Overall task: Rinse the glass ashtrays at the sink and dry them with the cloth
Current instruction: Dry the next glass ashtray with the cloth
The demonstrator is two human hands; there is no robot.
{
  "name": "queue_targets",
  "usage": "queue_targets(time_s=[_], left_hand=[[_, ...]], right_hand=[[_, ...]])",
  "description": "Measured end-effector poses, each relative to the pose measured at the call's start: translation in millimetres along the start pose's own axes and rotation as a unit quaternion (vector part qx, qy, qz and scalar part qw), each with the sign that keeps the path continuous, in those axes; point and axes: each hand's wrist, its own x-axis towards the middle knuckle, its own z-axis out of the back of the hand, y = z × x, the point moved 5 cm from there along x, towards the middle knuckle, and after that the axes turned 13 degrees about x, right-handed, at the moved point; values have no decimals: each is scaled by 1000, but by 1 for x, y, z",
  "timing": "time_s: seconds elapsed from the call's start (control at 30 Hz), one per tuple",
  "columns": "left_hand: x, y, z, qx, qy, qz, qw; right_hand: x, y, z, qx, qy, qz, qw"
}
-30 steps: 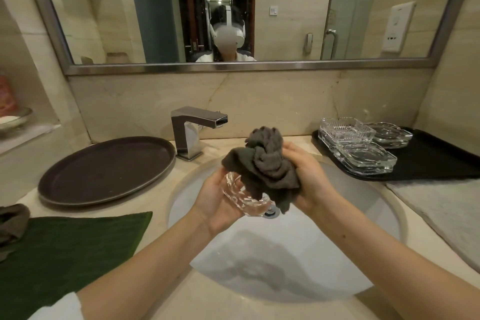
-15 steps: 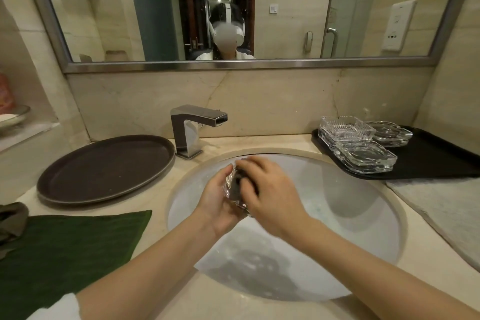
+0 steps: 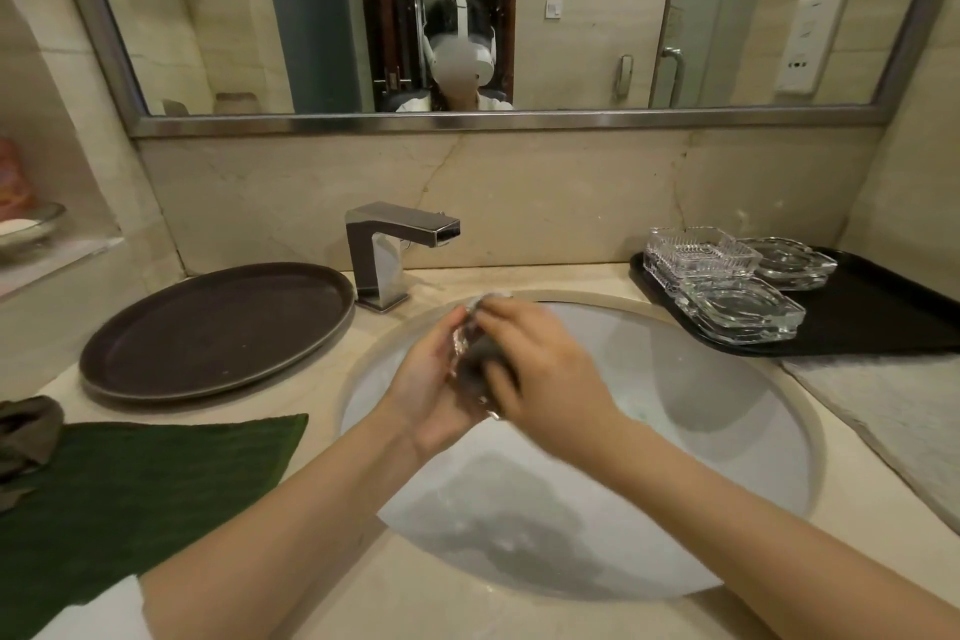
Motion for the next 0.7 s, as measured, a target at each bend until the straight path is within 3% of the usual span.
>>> queue_targets(time_s=[0.1,0.2,0.27,0.33,0.4,0.43,0.47,0.53,0.63,0.7], left_hand=[[-4,2,-3,10,40,-5,999],[-6,2,-7,51,39,-6,998],[-6,2,-9,42,40,3,998],[-7,2,-11,34,41,9,999],[-5,0,-10,24,34,3,999],[-4,-2,-8,16,28,-6,999],[-3,-3,-6,13,16,-13,1000],[-2,-4,0,43,-28,-22,998],[1,-3,14,160,-106,-31,981],[-1,-5,10,215,-118,-40,969]], right_hand=[[4,-36,11,52,-7,-164,985],[-6,-46,10,89,5,-233,968],[-5,-53,20,176,-18,-310,934],[-10,-63,23,347,-27,-412,842],[-18,-60,15,537,-19,-491,686],[-22,-57,10,591,-13,-515,621],[-25,-56,5,621,-4,-525,582],[-26,-50,1,638,11,-527,560],[-21,-36,5,649,7,-508,566],[-13,-30,12,665,-17,-470,580]])
